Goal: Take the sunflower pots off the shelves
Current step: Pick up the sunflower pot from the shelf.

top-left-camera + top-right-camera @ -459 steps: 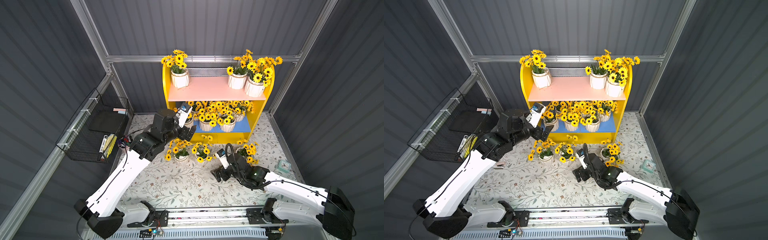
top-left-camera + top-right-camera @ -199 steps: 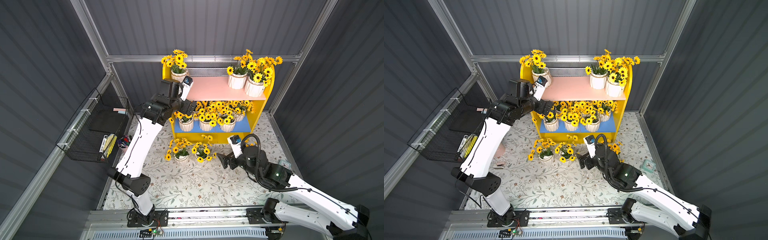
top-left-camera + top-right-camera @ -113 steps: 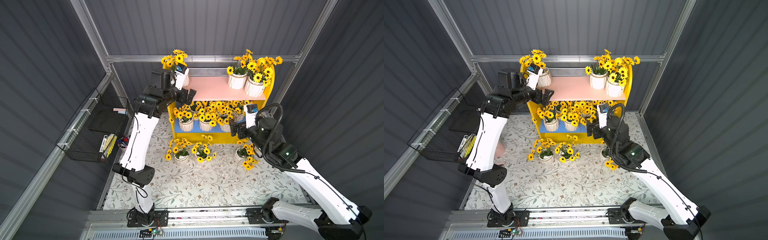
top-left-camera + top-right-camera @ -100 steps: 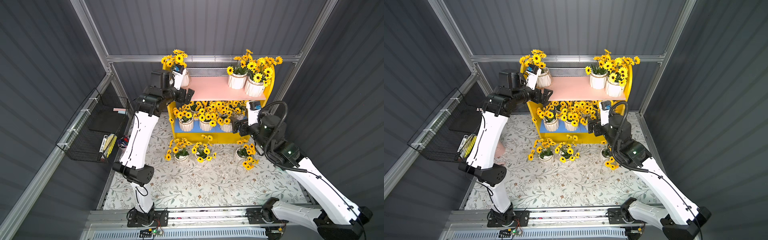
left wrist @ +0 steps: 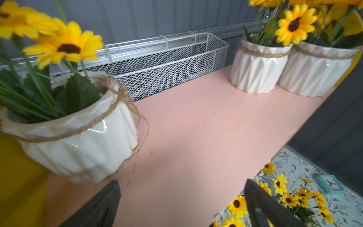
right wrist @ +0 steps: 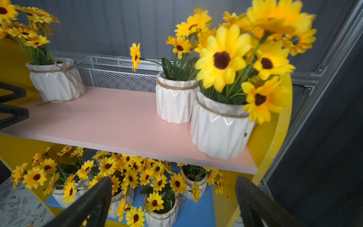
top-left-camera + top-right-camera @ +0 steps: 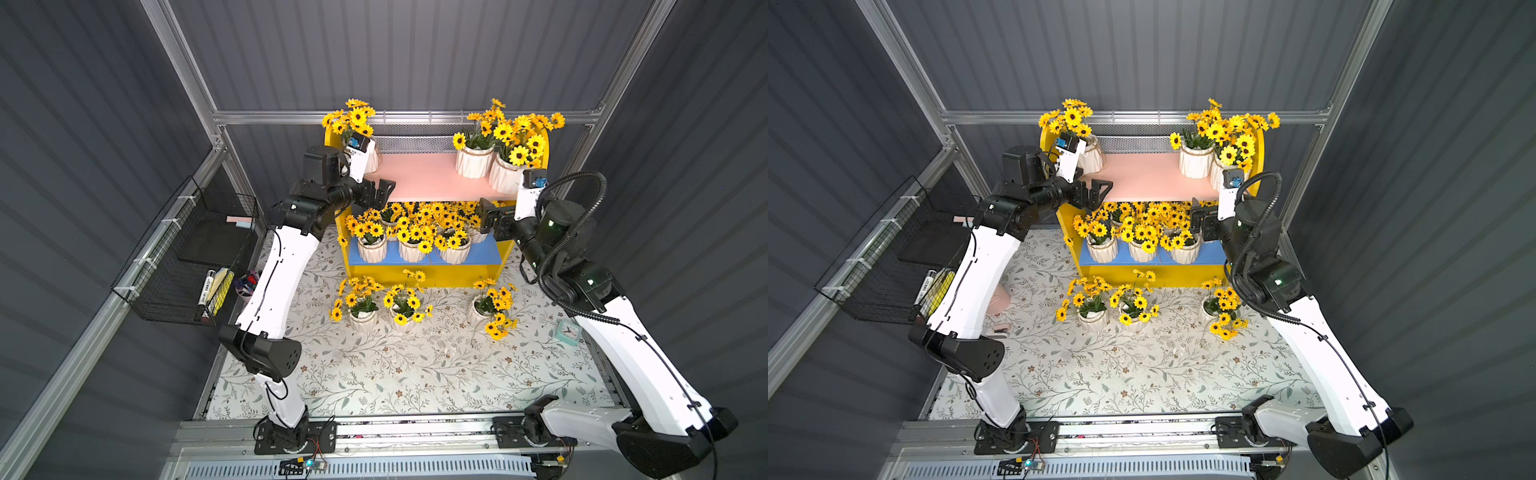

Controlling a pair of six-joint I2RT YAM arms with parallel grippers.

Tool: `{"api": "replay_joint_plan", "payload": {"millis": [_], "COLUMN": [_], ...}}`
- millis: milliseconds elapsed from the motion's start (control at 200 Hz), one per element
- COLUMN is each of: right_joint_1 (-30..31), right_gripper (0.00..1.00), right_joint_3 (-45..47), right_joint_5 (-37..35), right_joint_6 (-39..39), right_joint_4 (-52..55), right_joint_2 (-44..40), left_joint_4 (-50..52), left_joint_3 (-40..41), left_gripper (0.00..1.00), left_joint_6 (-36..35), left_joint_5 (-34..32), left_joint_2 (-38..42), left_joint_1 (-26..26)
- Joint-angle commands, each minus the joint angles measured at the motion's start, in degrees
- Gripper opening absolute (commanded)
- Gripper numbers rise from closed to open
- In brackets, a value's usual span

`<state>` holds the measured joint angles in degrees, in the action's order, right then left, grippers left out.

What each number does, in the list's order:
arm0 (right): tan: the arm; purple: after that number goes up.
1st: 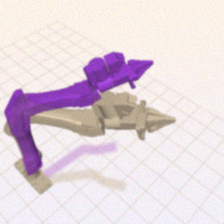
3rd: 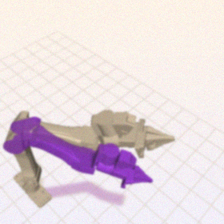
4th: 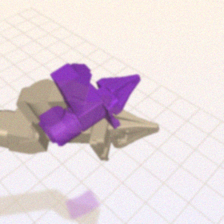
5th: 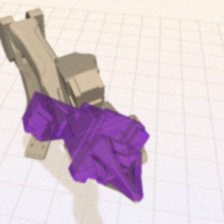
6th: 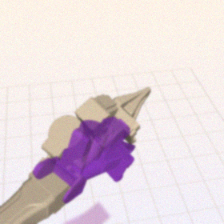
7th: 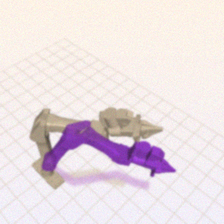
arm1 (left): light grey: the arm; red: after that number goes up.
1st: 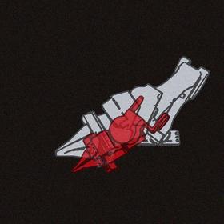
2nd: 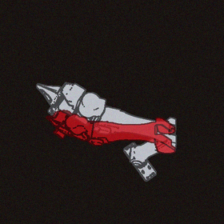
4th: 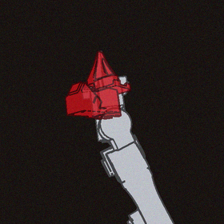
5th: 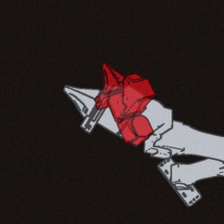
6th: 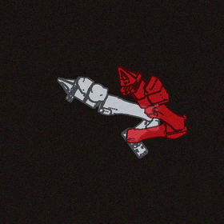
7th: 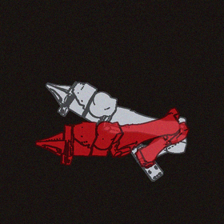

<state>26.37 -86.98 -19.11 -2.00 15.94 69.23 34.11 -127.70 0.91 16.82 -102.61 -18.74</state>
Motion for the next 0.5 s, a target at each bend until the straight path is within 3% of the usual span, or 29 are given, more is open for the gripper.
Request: {"api": "replay_joint_plan", "payload": {"millis": [0, 140, 240, 300, 415, 495], "right_joint_1": [-2.11, -5.94, -8.44, -9.76, -11.29, -12.53], "right_gripper": [0.99, 0.99, 0.99, 0.99, 0.99, 0.99], "right_joint_3": [-2.92, -6.08, -9.03, -10.37, -12.11, -12.25], "right_joint_5": [-0.62, 0.51, 2.18, 3.24, 4.84, 6.66], "right_joint_6": [-1.56, -0.24, 0.94, 1.44, 2.1, 3.04], "right_joint_4": [-0.83, -0.55, 0.31, 0.48, 1.15, 1.15], "right_joint_2": [2.07, 4.05, 6.01, 7.01, 8.18, 8.44], "left_joint_4": [-5.17, -10.79, -24.29, -29.67, -29.83, -30.97], "left_joint_3": [2.8, 11.01, 23.98, 30.39, 36.05, 37.52], "left_gripper": [1.0, 1.0, 1.0, 0.99, 0.99, 0.99], "left_joint_6": [1.91, 5.65, 8.79, 5.5, -9.45, -11.61], "left_joint_5": [6.6, 14.35, 17.15, 14.89, 5.04, 1.64], "left_joint_2": [5.17, 10.03, 16.1, 18.95, 21.51, 21.54], "left_joint_1": [0.2, 0.11, -0.94, -3.64, -11.03, -11.92]}}
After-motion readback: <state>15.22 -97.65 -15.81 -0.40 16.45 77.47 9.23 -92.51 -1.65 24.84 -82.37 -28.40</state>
